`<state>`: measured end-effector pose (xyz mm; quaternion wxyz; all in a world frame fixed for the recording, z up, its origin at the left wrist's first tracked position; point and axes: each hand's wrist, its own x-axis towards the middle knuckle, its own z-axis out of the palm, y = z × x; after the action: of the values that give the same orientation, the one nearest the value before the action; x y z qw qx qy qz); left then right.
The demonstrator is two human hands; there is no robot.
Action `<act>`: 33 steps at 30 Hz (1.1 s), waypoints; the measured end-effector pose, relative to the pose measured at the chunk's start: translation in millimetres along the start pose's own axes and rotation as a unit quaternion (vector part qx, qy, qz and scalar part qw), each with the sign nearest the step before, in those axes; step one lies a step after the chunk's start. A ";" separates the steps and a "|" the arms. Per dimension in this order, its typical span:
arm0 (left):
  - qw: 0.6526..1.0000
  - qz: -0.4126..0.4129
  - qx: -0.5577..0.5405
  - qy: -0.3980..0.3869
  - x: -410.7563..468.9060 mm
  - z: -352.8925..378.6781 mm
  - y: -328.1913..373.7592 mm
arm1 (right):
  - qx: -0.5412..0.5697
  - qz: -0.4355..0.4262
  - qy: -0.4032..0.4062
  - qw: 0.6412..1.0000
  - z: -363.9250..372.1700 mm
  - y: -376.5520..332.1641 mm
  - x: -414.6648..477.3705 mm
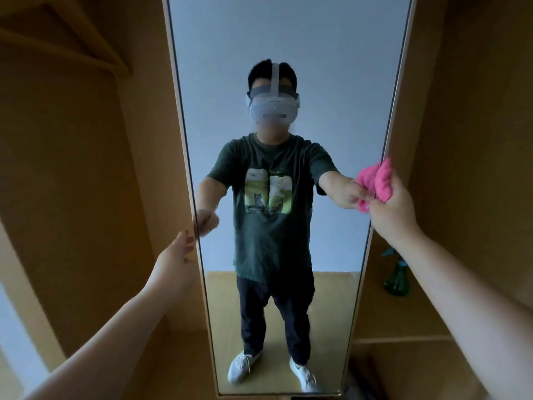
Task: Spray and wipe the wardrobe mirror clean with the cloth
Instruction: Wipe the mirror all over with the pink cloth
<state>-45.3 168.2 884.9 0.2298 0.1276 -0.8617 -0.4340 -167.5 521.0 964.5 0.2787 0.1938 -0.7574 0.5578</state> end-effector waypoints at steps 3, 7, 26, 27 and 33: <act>1.000 -0.006 0.001 -0.006 -5.0 2.3 -6.6 | 0.002 0.013 0.010 1.000 3.7 8.5 -8.3; 1.000 -0.002 0.019 -0.010 -10.7 7.3 -12.6 | -0.027 0.019 0.014 0.999 6.4 17.1 -17.8; 0.995 -0.069 0.026 -0.062 -64.6 45.1 -79.5 | -0.044 0.055 -0.019 0.997 15.4 46.0 -50.5; 0.995 -0.073 0.027 -0.065 -67.0 46.3 -81.7 | -0.044 0.054 -0.016 0.997 16.2 48.2 -52.3; 0.993 -0.086 0.041 -0.073 -74.9 52.4 -96.9 | -0.063 0.061 -0.031 0.996 18.8 64.8 -62.1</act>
<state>-5.4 178.5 758.3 0.1225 0.1780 -0.8793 -0.4244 -162.7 521.6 872.9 0.2324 0.1464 -0.8095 0.5189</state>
